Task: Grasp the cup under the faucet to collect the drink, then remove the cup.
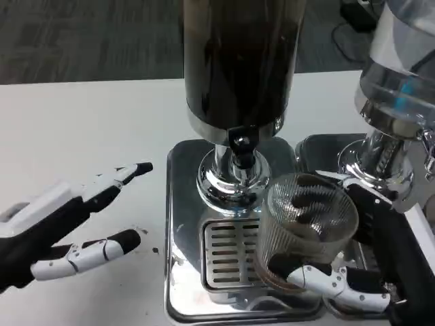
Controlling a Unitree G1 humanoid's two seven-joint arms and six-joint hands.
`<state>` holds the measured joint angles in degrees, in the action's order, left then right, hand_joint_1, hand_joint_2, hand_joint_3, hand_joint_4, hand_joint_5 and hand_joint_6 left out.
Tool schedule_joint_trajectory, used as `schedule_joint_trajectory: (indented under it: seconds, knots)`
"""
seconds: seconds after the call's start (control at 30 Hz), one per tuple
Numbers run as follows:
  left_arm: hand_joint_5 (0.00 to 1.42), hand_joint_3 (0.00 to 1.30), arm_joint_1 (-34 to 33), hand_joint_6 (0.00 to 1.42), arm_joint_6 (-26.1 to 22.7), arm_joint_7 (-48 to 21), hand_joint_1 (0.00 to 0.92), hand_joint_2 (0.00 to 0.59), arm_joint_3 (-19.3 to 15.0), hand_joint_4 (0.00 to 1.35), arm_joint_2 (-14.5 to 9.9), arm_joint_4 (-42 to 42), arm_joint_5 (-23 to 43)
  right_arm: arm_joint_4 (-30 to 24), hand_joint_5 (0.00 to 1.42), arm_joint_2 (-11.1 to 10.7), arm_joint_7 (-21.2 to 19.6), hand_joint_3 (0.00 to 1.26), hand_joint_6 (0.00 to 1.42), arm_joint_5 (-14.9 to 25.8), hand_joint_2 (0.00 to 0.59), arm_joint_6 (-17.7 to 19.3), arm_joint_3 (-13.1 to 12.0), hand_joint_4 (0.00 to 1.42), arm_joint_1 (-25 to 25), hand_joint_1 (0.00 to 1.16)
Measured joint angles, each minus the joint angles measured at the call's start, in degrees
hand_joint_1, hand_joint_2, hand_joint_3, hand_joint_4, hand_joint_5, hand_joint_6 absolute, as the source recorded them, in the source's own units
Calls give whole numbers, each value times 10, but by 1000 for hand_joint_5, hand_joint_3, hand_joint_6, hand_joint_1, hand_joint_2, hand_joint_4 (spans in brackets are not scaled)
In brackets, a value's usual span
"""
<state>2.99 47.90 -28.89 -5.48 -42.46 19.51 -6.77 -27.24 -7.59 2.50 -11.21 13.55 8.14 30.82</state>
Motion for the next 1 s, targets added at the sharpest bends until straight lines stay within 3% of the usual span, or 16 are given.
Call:
schedule_joint_trajectory:
  seconds: [0.33,1.0]
  knots:
    - [0,0,13,0,-35,-18,0,221,11,0,-5,-40,17,-65,889,6,10,561,1195,6,148,-17,4,680,40,898]
    - [0,0,79,0,-74,-11,0,226,16,0,11,-112,15,-80,892,-1,25,582,1193,25,162,-31,-25,697,60,887]
